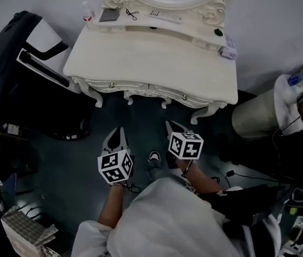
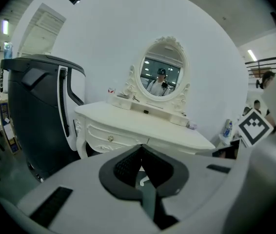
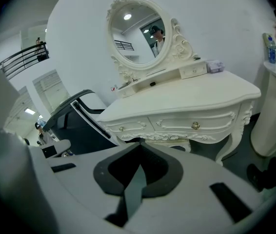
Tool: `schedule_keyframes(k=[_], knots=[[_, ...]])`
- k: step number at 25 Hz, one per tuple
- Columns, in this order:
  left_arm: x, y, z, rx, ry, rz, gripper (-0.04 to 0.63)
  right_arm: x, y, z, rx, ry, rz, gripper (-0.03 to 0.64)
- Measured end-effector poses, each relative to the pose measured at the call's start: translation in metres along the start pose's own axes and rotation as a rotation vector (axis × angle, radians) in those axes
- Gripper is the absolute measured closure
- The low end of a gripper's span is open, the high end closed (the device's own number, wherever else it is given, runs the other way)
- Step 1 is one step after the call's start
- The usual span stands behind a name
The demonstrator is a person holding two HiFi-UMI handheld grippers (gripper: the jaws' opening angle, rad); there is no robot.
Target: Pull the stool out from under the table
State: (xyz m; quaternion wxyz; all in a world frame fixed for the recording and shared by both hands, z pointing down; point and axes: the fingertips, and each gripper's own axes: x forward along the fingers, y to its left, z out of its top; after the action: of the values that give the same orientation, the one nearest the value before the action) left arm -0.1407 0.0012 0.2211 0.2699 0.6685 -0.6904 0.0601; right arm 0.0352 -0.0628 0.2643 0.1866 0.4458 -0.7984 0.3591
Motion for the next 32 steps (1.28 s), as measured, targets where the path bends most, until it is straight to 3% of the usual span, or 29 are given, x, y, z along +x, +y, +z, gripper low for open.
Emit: schedule_keyframes(k=[10,15,20,25,32], knots=[[0.048,0.003,-0.023,0.023,0.115,-0.011,0.588,0.032,-0.031,-0.007,0.003,0.062,-0.035,0.618],[0.084,0.012,-0.053,0.039,0.187,-0.068,0.588,0.055,-0.048,-0.027,-0.097,0.054,-0.09,0.618],[0.126,0.023,-0.089,0.085,0.255,-0.136,0.588,0.084,-0.08,-0.052,-0.003,0.043,-0.154,0.618],[0.161,0.034,-0.125,0.083,0.259,-0.159,0.588,0.118,-0.117,-0.073,0.027,0.014,-0.206,0.618],[0.215,0.057,-0.212,0.057,0.298,-0.161,0.588,0.179,-0.158,-0.126,0.079,0.004,-0.224,0.618]])
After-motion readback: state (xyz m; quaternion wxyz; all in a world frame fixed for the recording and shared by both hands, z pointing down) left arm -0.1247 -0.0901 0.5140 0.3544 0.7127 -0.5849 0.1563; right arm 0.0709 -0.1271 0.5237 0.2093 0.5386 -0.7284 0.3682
